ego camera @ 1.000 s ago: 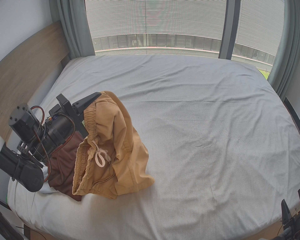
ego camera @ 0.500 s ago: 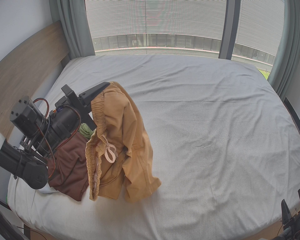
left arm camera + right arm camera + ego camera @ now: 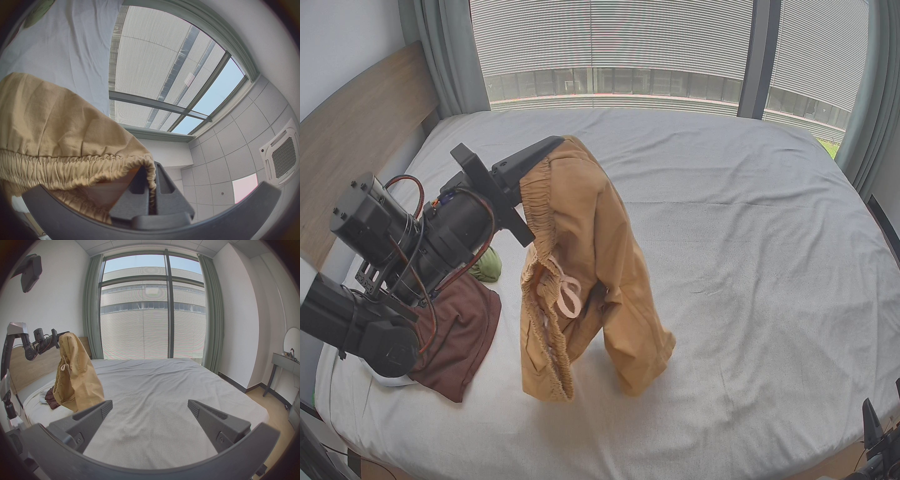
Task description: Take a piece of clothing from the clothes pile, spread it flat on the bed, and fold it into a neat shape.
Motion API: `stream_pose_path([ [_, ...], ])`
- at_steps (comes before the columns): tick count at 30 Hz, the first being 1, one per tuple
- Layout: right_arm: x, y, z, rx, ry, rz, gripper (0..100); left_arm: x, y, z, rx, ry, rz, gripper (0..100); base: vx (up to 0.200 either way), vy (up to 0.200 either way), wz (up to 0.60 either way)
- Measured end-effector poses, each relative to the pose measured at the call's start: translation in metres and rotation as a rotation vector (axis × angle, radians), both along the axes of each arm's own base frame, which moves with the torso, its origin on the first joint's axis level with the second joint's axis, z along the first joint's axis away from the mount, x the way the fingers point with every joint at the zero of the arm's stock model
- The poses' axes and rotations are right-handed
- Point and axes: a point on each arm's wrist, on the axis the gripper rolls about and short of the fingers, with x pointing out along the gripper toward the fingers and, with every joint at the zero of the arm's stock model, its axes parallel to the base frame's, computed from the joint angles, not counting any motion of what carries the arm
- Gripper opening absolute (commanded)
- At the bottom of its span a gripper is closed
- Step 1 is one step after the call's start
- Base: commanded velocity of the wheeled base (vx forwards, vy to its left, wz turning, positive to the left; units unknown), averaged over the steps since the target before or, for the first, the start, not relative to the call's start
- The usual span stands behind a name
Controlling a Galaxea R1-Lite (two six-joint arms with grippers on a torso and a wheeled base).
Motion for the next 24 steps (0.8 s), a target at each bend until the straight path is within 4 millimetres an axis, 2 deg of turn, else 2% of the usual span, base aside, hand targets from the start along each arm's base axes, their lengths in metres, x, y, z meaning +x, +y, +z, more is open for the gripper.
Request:
stream_pose_path([
  [14,0.000,0.000,0.000,-0.001,0.000,0.000,100,0.003,-0.027,-0.014,0.020,0.027,-0.062,0,0.000,0.000,0.00],
  [24,0.000,0.000,0.000,0.000,0.000,0.000,100,0.002,-0.049,-0.009,0.003,0.003,-0.129,0,0.000,0.000,0.00],
])
